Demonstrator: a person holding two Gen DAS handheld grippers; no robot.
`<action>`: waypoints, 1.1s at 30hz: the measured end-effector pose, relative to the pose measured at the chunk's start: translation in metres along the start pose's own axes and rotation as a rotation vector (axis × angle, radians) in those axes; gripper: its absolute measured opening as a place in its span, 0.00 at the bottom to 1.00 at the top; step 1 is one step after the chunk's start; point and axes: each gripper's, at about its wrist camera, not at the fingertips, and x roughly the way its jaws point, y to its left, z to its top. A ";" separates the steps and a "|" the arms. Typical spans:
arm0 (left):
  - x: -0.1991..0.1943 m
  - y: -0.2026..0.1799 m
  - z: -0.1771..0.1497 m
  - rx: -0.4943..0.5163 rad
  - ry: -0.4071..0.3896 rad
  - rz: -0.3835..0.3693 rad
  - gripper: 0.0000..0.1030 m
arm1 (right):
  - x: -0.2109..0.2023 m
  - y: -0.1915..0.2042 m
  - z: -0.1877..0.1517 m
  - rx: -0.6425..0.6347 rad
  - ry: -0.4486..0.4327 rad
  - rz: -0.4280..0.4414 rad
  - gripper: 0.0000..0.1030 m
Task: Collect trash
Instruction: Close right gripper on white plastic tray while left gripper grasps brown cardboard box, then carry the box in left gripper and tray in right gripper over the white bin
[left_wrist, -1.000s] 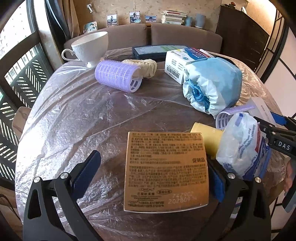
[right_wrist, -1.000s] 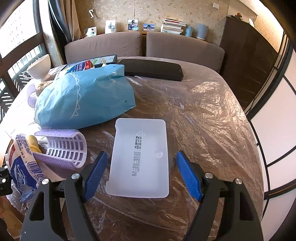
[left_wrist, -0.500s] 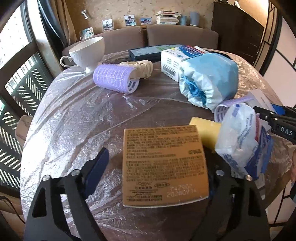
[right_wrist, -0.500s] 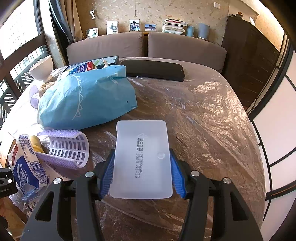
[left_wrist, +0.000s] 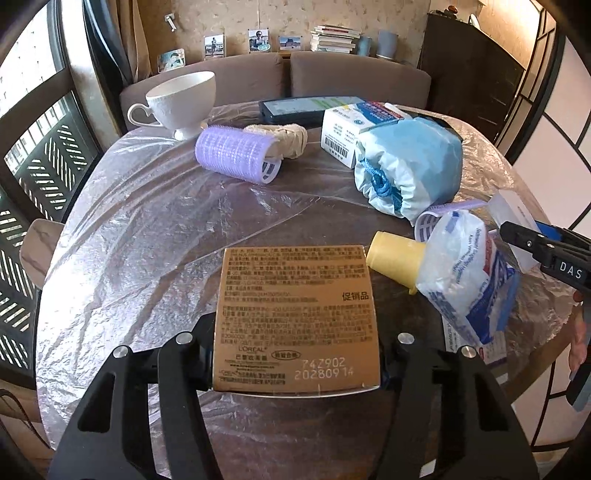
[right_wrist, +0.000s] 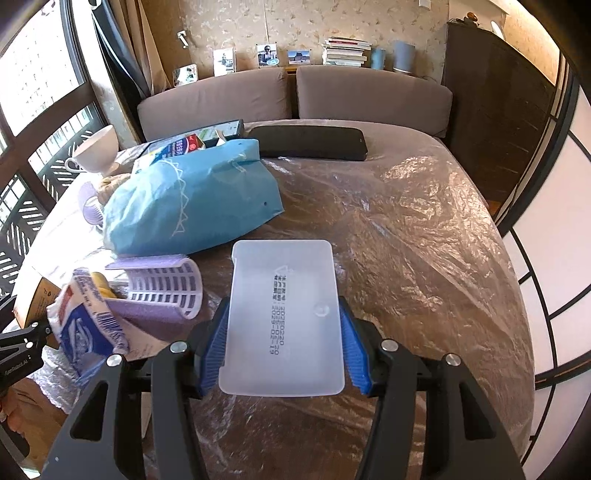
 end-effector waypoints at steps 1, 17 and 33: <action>-0.002 0.000 0.000 0.001 -0.003 0.001 0.58 | -0.003 0.000 -0.001 0.001 -0.002 0.004 0.53; -0.045 0.005 -0.010 0.024 -0.047 -0.074 0.58 | -0.076 0.028 -0.038 -0.011 -0.026 0.051 0.53; -0.106 -0.024 -0.061 0.095 -0.069 -0.133 0.58 | -0.119 0.050 -0.092 -0.153 0.050 0.252 0.53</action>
